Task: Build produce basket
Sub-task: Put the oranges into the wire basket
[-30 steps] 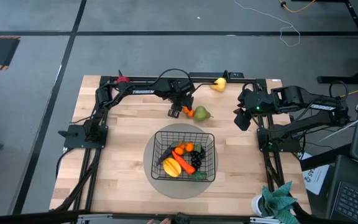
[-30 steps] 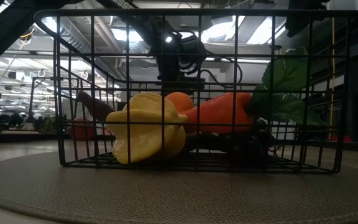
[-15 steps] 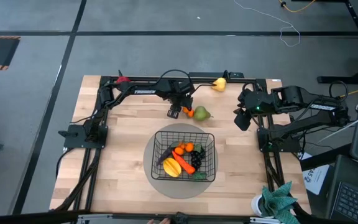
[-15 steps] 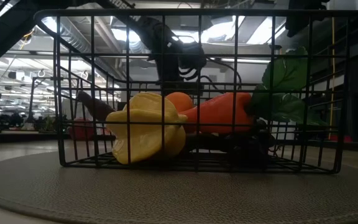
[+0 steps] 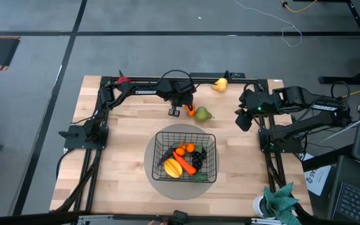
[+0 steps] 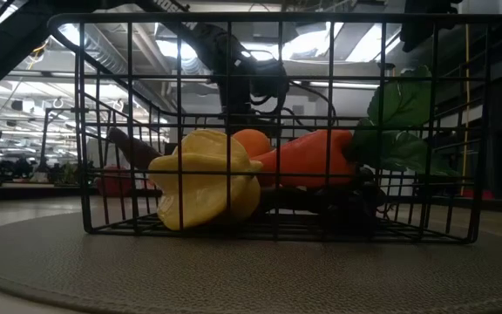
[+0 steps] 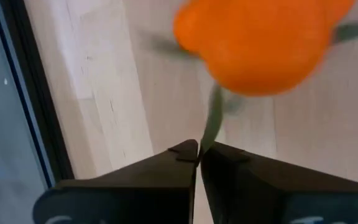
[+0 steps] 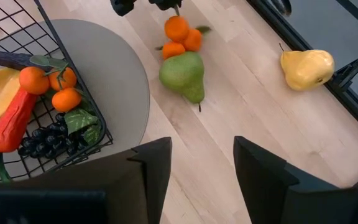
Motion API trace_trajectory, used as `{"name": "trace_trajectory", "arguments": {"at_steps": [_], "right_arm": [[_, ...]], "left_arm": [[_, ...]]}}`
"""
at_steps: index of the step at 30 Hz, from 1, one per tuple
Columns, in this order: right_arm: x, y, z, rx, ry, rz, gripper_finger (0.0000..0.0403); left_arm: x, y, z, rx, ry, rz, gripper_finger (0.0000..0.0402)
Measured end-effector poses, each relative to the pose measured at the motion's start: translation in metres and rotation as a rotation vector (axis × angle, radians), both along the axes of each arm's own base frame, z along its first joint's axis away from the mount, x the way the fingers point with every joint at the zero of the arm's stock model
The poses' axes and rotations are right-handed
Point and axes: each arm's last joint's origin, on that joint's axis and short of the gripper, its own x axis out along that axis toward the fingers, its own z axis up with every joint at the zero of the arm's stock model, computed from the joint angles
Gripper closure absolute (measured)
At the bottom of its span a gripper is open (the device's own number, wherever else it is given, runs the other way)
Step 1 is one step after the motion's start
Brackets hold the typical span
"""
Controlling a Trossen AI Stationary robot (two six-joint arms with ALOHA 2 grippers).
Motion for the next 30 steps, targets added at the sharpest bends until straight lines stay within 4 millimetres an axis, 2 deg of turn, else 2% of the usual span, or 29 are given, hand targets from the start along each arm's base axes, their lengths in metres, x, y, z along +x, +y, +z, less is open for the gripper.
{"name": "trace_trajectory", "arguments": {"at_steps": [7, 13, 19, 26, 30], "right_arm": [[0.000, 0.000, 0.000, 0.000, 0.000, 0.000, 0.0242], [0.000, 0.000, 0.000, 0.000, 0.000, 0.000, 0.0242], [0.000, 0.000, 0.000, -0.001, 0.000, 0.000, 0.0242], [0.000, 0.000, 0.000, -0.001, 0.000, -0.001, 0.0242], [0.000, 0.000, 0.000, -0.006, -0.001, -0.003, 0.0242]], "left_arm": [[0.004, -0.011, 0.001, 0.045, 0.011, 0.010, 0.0401], [0.006, -0.026, 0.011, 0.113, 0.024, 0.002, 0.0401], [0.005, -0.040, 0.053, 0.153, -0.073, -0.010, 0.0401], [-0.009, -0.053, 0.108, 0.177, -0.198, -0.007, 0.0401], [-0.012, -0.056, 0.118, 0.160, -0.255, 0.030, 0.0400]]}}
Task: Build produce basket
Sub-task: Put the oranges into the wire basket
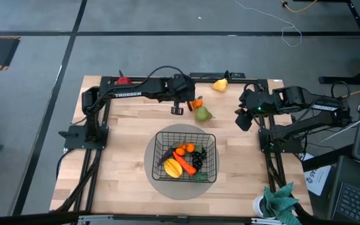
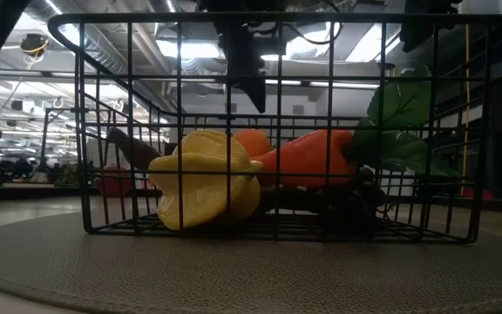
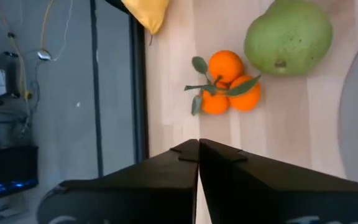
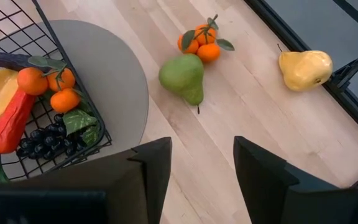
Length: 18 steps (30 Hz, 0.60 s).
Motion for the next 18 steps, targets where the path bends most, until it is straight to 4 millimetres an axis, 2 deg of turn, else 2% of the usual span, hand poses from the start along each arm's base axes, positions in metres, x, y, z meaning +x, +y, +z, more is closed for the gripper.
{"name": "trace_trajectory", "arguments": {"at_steps": [5, 11, 14, 18], "right_arm": [[0.000, 0.000, 0.000, -0.001, 0.000, -0.001, 0.0242], [0.000, 0.000, 0.000, -0.003, 0.000, -0.002, 0.0242], [0.000, 0.000, 0.000, -0.007, -0.001, -0.004, 0.0242], [0.000, -0.001, 0.000, -0.042, -0.001, -0.026, 0.0242]], "left_arm": [[0.000, 0.006, -0.002, -0.100, -0.047, -0.009, 0.0366], [0.002, 0.033, -0.008, -0.444, -0.254, 0.073, 0.0286], [0.005, 0.051, -0.021, -0.501, -0.300, 0.185, 0.0256], [0.016, 0.067, -0.050, -0.490, -0.308, 0.278, 0.0243]]}}
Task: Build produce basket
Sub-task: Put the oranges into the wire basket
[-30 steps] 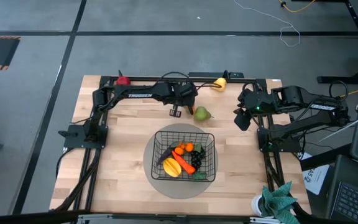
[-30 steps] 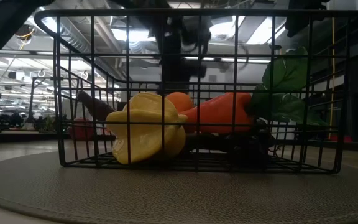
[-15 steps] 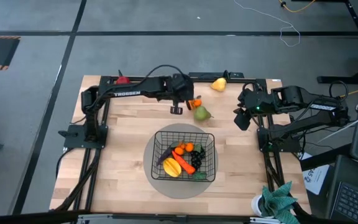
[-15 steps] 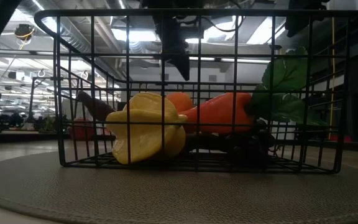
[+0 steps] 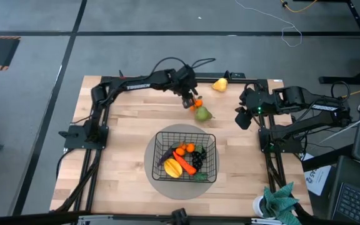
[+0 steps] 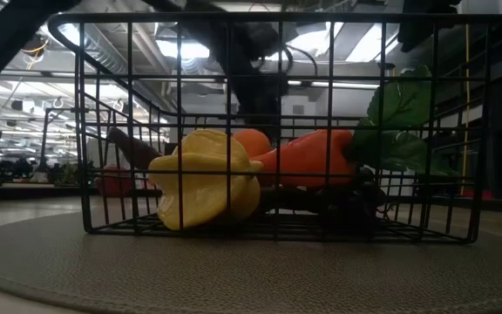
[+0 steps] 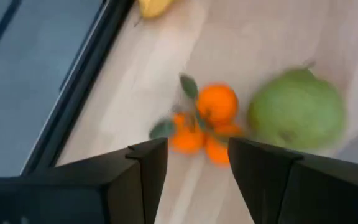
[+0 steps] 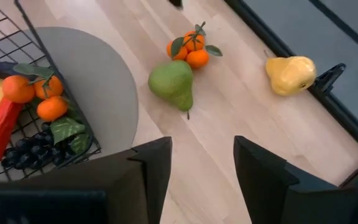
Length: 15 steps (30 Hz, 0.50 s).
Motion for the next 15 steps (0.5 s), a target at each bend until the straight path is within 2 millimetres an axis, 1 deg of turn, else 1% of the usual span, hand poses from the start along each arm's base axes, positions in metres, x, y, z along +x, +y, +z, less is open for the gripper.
{"name": "trace_trajectory", "arguments": {"at_steps": [3, 6, 15], "right_arm": [[0.000, 0.000, 0.000, -0.005, 0.001, -0.002, 0.0242], [0.000, 0.000, 0.000, 0.000, 0.001, 0.001, 0.0242], [0.000, 0.000, 0.000, 0.003, 0.003, 0.004, 0.0242]], "left_arm": [[0.009, 0.002, -0.017, -0.010, 0.002, -0.003, 0.0244], [0.013, 0.000, -0.027, -0.030, 0.012, 0.006, 0.0243], [0.024, 0.006, -0.054, -0.021, 0.020, 0.017, 0.0242]]}}
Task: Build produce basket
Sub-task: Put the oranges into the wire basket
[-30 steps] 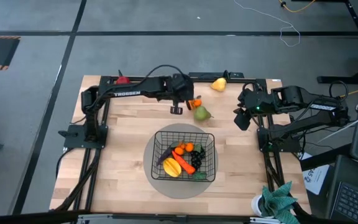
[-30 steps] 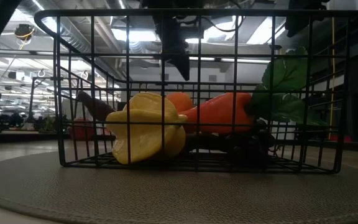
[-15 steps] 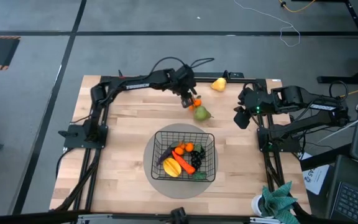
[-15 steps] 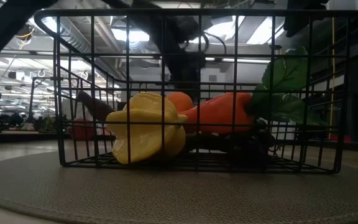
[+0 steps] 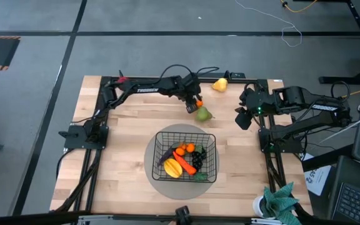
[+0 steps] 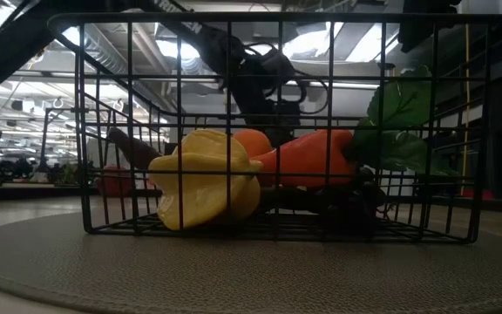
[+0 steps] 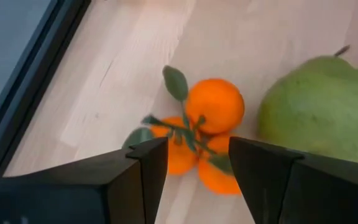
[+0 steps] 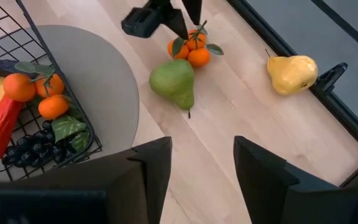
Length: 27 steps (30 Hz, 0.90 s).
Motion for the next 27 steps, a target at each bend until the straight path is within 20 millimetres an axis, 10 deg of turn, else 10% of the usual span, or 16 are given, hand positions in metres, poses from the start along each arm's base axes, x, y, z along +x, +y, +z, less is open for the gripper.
{"name": "trace_trajectory", "arguments": {"at_steps": [27], "right_arm": [[0.000, 0.000, 0.000, 0.012, -0.006, -0.018, 0.0242]], "left_arm": [[0.001, -0.001, -0.022, 0.008, 0.087, 0.057, 0.0254]]}}
